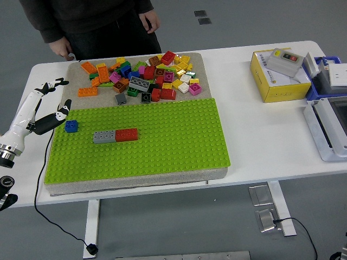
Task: Pick up the brick,pile it on top of brick,press brick,pick up the brick,pile it on top of brick,press brick
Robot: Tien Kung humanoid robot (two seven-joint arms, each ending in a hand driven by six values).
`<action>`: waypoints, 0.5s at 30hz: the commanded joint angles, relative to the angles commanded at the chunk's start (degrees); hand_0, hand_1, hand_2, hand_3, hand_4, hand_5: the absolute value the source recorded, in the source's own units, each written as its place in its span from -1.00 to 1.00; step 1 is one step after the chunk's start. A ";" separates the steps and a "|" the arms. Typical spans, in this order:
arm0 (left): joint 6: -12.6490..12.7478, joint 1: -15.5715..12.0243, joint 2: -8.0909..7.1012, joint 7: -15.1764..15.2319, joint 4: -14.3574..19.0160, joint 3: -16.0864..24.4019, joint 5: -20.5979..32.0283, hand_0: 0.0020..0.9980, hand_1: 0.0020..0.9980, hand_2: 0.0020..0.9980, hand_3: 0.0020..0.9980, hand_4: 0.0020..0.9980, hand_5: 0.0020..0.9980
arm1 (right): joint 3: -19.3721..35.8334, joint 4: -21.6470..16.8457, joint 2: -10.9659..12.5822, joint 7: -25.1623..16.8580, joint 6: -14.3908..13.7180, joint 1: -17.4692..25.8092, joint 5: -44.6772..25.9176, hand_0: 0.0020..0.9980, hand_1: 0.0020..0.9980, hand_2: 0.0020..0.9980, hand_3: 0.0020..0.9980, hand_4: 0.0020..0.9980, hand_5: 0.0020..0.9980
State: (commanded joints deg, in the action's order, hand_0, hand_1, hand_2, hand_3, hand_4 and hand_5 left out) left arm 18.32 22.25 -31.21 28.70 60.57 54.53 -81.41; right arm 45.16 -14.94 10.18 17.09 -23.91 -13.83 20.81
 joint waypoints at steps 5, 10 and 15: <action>1.14 6.15 -2.59 -0.69 -6.17 -6.87 -6.13 0.80 0.87 0.82 0.56 0.09 -0.31 | -0.23 -0.06 0.15 -0.04 -0.03 -0.24 -0.29 0.19 0.12 0.07 0.32 -1.00 0.81; 0.97 11.91 -2.31 -3.01 -11.78 -14.34 -9.46 0.86 0.91 0.85 0.60 0.11 -0.40 | -0.83 -0.11 0.31 -0.25 -0.05 -0.55 -1.03 0.19 0.11 0.07 0.33 -0.99 0.82; 1.06 16.24 -0.41 -4.87 -16.69 -22.16 -9.57 0.91 0.95 0.92 0.62 0.16 -0.45 | -1.12 -0.13 0.41 -0.40 -0.06 -0.87 -1.21 0.19 0.11 0.06 0.33 -0.98 0.83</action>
State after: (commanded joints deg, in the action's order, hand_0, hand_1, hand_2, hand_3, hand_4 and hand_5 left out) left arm 19.39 38.49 -31.62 23.83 43.88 32.37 -90.98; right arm 44.03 -15.07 10.59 16.70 -23.97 -14.70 19.60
